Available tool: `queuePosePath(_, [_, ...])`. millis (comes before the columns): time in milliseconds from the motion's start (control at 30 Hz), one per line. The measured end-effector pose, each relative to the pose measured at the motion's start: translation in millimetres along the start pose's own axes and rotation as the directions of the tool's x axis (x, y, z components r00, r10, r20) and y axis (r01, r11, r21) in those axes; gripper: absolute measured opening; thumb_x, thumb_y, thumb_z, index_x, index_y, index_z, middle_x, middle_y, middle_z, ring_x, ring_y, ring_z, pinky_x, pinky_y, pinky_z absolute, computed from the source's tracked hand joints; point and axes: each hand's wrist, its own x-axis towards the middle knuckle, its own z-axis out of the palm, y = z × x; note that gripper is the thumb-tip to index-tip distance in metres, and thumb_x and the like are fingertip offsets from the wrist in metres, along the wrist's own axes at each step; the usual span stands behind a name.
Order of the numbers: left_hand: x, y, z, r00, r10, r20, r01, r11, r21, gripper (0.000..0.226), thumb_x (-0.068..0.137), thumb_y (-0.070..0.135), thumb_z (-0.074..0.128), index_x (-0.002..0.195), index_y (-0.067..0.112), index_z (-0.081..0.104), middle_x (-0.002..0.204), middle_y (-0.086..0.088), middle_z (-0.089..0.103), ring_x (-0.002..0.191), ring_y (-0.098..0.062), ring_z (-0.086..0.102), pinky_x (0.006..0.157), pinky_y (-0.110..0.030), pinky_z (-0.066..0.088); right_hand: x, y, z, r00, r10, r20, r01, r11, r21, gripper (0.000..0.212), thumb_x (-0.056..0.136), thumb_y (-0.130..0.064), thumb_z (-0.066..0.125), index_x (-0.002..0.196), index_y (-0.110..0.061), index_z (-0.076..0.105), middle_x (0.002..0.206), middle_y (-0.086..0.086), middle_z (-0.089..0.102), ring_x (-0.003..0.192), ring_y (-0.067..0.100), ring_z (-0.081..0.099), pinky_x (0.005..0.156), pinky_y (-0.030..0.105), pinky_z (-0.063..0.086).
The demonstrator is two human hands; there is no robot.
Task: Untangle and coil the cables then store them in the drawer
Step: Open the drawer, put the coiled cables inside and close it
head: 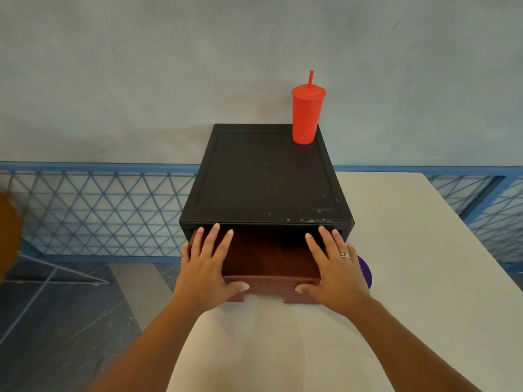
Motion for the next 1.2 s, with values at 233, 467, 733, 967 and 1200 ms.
queuePosePath(233, [42.7, -0.2, 4.5, 0.999, 0.026, -0.036, -0.023, 0.995, 0.097, 0.103, 0.063, 0.085, 0.037, 0.146, 0.028, 0.015, 0.156, -0.006, 0.021, 0.144, -0.03, 0.005, 0.11, -0.052, -0.001, 46.1, 11.2, 5.5, 0.997, -0.001, -0.077, -0.013, 0.985, -0.174, 0.109, 0.061, -0.077, 0.056, 0.146, -0.02, 0.02, 0.153, 0.009, 0.026, 0.142, 0.032, 0.02, 0.107, 0.048, 0.004])
queuePosePath(467, [66.4, 0.9, 17.7, 0.982, 0.014, -0.189, 0.009, 0.993, 0.119, 0.081, 0.06, 0.069, 0.066, 0.121, 0.018, 0.054, 0.128, -0.012, 0.058, 0.124, -0.038, 0.047, 0.108, -0.056, 0.015, 62.8, 17.6, 18.4, 0.949, -0.042, -0.314, -0.028, 0.976, -0.215, 0.08, 0.056, -0.062, 0.073, 0.118, -0.019, 0.047, 0.113, 0.011, 0.067, 0.105, 0.035, 0.063, 0.096, 0.054, 0.035])
queuePosePath(733, [75.5, -12.0, 46.5, 0.875, 0.108, -0.471, -0.039, 0.987, 0.156, 0.054, 0.076, 0.055, 0.047, 0.115, 0.018, 0.049, 0.119, -0.011, 0.059, 0.114, -0.029, 0.042, 0.105, -0.044, 0.012, 79.7, 23.4, 42.0, 0.875, -0.046, -0.482, -0.053, 0.98, -0.19, 0.054, 0.092, -0.054, 0.012, 0.115, -0.019, 0.046, 0.118, 0.009, 0.051, 0.108, 0.028, 0.042, 0.091, 0.053, 0.045])
queuePosePath(967, [78.6, -17.3, 55.9, 0.832, 0.16, -0.531, -0.062, 0.978, 0.197, 0.051, 0.078, 0.053, 0.048, 0.115, 0.019, 0.047, 0.124, -0.004, 0.042, 0.114, -0.029, 0.042, 0.104, -0.043, 0.012, 86.2, 29.1, 54.4, 0.771, -0.151, -0.619, -0.016, 0.967, -0.256, 0.049, 0.093, -0.052, 0.019, 0.114, -0.017, 0.045, 0.119, 0.009, 0.039, 0.108, 0.029, 0.04, 0.097, 0.048, 0.029])
queuePosePath(1200, [76.1, -11.7, 45.2, 0.922, 0.083, -0.378, -0.016, 0.984, 0.177, 0.056, 0.076, 0.054, 0.046, 0.119, 0.016, 0.045, 0.126, -0.008, 0.041, 0.116, -0.032, 0.038, 0.104, -0.049, 0.013, 82.9, 21.4, 40.7, 0.884, -0.074, -0.461, -0.066, 0.958, -0.28, 0.055, 0.075, -0.05, 0.063, 0.114, -0.016, 0.046, 0.108, 0.013, 0.065, 0.105, 0.032, 0.051, 0.089, 0.055, 0.046])
